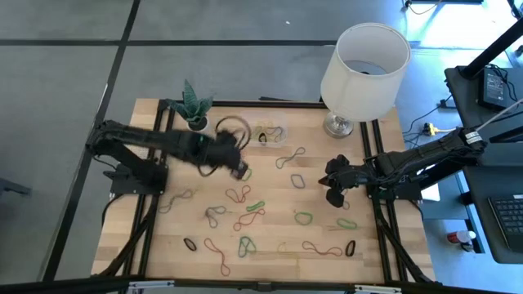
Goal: Pick and place rubber bands into bin
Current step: Put the red rubber band into the transparent bin
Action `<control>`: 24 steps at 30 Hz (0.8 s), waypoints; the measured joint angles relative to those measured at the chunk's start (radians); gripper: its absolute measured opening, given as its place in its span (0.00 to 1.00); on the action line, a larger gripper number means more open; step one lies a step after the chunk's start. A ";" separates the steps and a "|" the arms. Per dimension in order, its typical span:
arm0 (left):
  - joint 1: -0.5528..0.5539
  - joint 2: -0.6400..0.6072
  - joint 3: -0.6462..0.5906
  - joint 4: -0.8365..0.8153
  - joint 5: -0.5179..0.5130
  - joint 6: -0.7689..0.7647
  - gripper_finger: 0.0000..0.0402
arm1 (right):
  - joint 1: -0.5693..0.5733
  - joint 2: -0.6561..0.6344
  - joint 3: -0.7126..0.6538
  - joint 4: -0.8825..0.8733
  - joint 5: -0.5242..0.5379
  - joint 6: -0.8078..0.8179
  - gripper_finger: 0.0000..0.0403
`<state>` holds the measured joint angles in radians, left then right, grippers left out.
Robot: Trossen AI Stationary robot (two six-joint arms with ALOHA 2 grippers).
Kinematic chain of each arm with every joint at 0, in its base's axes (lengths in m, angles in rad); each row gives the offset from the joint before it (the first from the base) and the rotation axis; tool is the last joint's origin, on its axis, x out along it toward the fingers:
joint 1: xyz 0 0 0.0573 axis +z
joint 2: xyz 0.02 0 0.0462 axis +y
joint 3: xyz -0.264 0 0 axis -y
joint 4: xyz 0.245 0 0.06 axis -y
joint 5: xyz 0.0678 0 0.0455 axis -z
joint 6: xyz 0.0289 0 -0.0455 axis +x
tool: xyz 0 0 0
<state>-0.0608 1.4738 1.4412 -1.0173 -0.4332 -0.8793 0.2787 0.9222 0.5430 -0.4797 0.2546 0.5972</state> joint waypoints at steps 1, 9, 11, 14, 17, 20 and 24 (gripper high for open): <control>0.041 0.010 0.021 0.040 0.002 0.082 0.00 | 0.000 0.000 0.000 0.002 0.000 0.000 0.01; 0.354 0.153 0.090 0.255 0.273 0.476 0.00 | 0.000 0.000 0.000 0.012 -0.001 0.030 0.01; 0.407 0.198 0.089 0.260 0.320 0.524 0.00 | 0.000 0.000 0.000 0.015 0.000 0.054 0.01; 0.475 0.271 0.089 0.272 0.355 0.592 0.00 | 0.000 0.000 0.000 0.015 0.000 0.083 0.01; 0.534 0.345 0.089 0.300 0.389 0.622 0.00 | -0.001 0.000 0.000 0.015 0.018 0.119 0.01; 0.577 0.412 0.089 0.311 0.400 0.629 0.00 | -0.002 0.000 0.000 0.014 0.040 0.135 0.01; 0.616 0.477 0.089 0.310 0.403 0.631 0.01 | -0.008 0.000 0.000 0.016 0.041 0.160 0.01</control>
<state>0.5557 1.9509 1.5307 -0.7069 -0.0302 -0.2479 0.2711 0.9226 0.5430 -0.4633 0.2958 0.7574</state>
